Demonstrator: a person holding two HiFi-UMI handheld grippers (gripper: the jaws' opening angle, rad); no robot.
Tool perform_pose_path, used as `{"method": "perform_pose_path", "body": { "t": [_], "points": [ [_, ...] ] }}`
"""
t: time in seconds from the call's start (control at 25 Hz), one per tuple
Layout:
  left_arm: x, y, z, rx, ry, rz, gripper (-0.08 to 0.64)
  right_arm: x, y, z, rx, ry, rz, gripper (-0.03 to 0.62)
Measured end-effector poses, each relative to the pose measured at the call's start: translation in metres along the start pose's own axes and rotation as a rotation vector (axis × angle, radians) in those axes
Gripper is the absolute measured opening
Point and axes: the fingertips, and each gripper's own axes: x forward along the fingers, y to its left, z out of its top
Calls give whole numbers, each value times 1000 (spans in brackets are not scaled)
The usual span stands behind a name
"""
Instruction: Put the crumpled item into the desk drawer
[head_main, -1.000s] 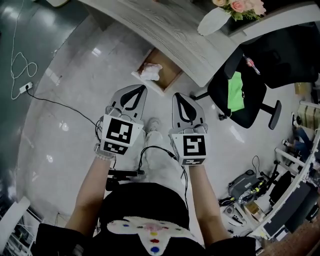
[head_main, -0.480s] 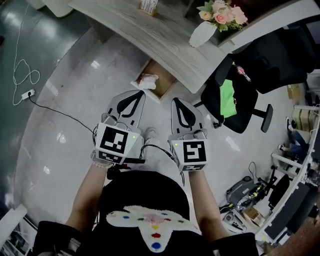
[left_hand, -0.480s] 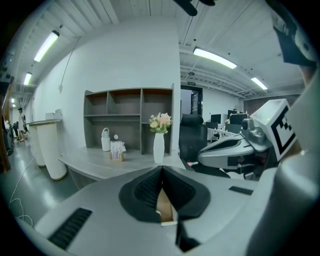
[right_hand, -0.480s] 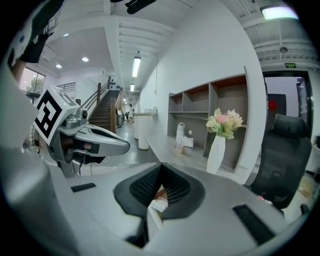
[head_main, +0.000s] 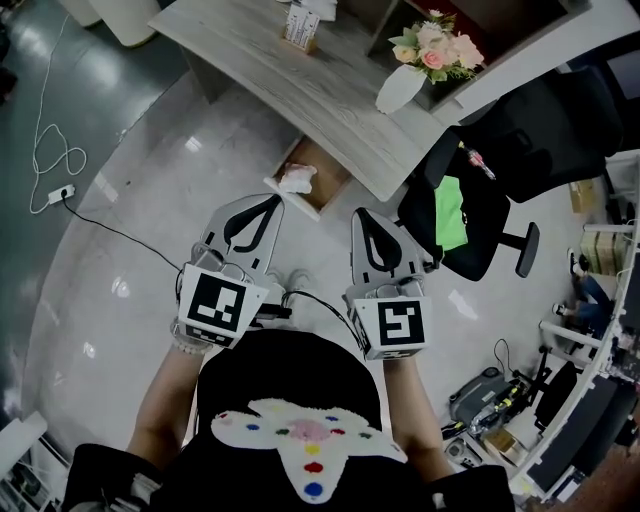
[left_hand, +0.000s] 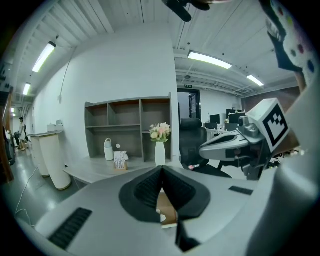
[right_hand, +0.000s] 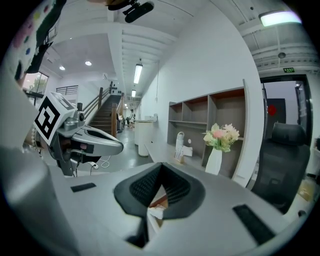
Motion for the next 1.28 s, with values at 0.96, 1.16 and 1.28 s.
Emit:
{"method": "perform_pose_path", "body": {
  "t": [0.96,1.16,1.28],
  "points": [
    [-15,4,19,18,-36,30,12,-11,3,20,-18,-27,6,4],
    [-15,3,20,23,-38,29,12,-11,5,21,-25,-35,14,4],
    [-14,2,19,22,-36,28,12,-12,4,20,-26,-29,12,4]
  ]
}}
